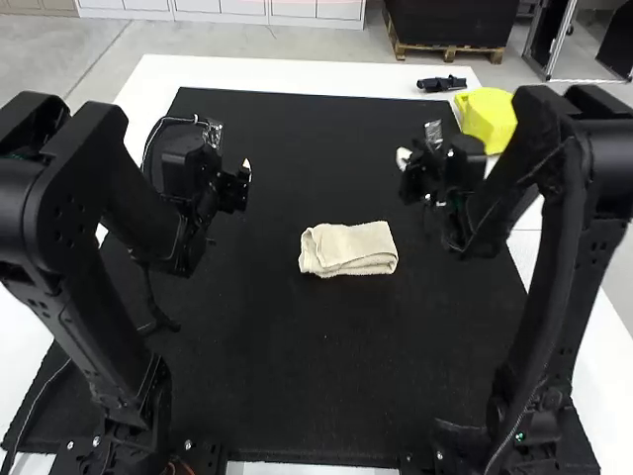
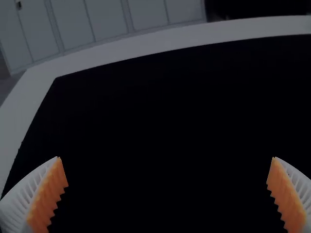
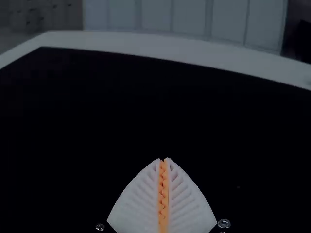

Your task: Fold the towel.

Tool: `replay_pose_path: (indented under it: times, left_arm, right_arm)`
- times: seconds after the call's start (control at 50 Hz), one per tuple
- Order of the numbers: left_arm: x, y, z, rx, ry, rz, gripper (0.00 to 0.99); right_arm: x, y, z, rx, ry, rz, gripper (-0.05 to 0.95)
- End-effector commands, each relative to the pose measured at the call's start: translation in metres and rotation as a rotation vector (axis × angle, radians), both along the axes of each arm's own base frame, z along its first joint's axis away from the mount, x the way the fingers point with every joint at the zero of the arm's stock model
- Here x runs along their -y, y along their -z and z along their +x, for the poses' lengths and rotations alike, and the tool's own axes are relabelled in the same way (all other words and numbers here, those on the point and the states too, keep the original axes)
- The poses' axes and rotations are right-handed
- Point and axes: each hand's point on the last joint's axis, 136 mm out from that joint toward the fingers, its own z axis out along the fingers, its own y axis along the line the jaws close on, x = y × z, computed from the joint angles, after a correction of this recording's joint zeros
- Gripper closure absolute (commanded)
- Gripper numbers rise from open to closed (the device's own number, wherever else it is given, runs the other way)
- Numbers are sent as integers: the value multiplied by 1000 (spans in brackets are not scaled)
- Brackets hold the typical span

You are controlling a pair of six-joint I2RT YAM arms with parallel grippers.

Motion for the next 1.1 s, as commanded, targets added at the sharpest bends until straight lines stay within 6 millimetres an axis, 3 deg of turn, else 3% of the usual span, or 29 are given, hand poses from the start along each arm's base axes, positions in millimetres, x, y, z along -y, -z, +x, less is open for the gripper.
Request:
replay_pose_path:
  times: [0.0, 0.18, 0.26, 0.36, 0.6, 0.92, 1.08]
  left_arm:
    - [-13, -14, 3, 50, -45, -2, 30]
    - [-53, -36, 3, 132, -168, -33, 30]
    - [-62, -47, -1, 161, -191, -30, 30]
    - [-65, -60, -7, 187, -198, -33, 30]
    - [-64, -125, -39, 330, -195, -46, 31]
    - [-62, -162, -82, 443, -190, -54, 31]
    - [-62, -190, -116, 566, -188, -60, 34]
  right_arm:
    - [47, -41, 2, 90, 172, 37, 918]
    - [96, -69, -7, 148, 329, 63, 918]
    - [110, -86, -19, 195, 367, 92, 915]
    - [120, -109, -34, 262, 394, 105, 841]
    - [121, -149, -68, 360, 394, 130, 920]
    - [105, -181, -117, 395, 303, 194, 918]
    - [109, -198, -146, 416, 295, 194, 918]
